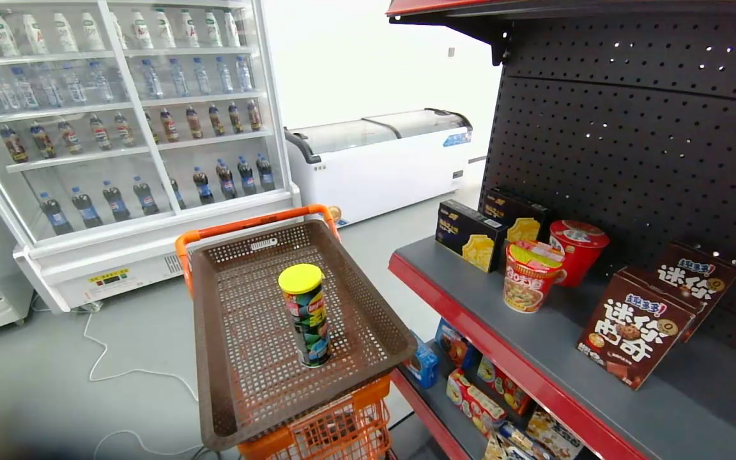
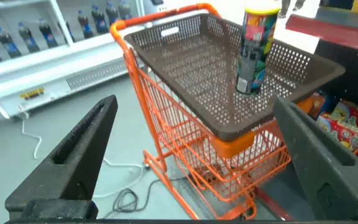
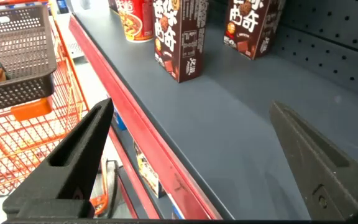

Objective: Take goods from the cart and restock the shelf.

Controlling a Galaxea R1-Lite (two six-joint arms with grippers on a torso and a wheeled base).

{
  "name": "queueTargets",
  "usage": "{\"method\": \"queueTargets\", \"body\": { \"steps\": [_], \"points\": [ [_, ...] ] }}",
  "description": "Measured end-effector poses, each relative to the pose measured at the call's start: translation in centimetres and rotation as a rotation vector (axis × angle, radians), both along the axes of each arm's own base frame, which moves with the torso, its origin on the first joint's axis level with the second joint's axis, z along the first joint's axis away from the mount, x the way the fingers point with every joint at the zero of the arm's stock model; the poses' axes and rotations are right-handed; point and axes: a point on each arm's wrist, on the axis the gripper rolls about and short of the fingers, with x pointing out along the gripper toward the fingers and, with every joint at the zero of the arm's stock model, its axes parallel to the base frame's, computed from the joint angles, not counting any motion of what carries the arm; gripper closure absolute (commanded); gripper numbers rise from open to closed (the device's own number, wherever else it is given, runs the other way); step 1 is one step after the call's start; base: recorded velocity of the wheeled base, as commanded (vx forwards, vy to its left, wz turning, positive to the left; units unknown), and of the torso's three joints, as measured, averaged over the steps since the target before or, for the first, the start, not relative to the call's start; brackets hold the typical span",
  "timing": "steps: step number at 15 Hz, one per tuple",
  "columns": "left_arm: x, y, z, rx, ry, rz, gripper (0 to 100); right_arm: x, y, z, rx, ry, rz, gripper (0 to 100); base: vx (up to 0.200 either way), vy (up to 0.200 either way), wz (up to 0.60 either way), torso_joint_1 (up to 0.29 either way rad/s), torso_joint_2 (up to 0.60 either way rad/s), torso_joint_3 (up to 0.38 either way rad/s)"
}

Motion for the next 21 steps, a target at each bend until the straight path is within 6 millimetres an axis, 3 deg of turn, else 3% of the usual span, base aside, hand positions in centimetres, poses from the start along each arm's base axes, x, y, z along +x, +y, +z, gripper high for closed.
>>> {"method": "queueTargets", "body": {
  "steps": [2,4,7,12,16,21],
  "points": [
    [-0.1,0.0,4.6,0.012,-0.023,-0.022,0,0.0,0.0,0.0,0.0,0.0,0.0,0,0.0,0.0,0.0,0.0,0.0,0.0],
    [1.6,-0.1,8.4,-0.008,0.048,-0.057,0,0.0,0.0,0.0,0.0,0.0,0.0,0,0.0,0.0,0.0,0.0,0.0,0.0],
    [5.8,-0.3,10.9,-0.044,0.219,-0.107,0,0.0,0.0,0.0,0.0,0.0,0.0,0,0.0,0.0,0.0,0.0,0.0,0.0],
    [14.5,-1.9,9.2,-0.08,0.402,-0.213,0,0.0,0.0,0.0,0.0,0.0,0.0,0,0.0,0.0,0.0,0.0,0.0,0.0],
    [21.0,-4.0,5.4,-0.071,0.47,-0.305,0,0.0,0.0,0.0,0.0,0.0,-0.001,0,0.0,0.0,0.0,0.0,0.0,0.0],
    [26.6,-5.6,1.4,-0.038,0.539,-0.399,0,0.0,0.0,0.0,0.0,0.0,-0.001,0,0.0,0.0,0.0,0.0,0.0,0.0]
  ]
}}
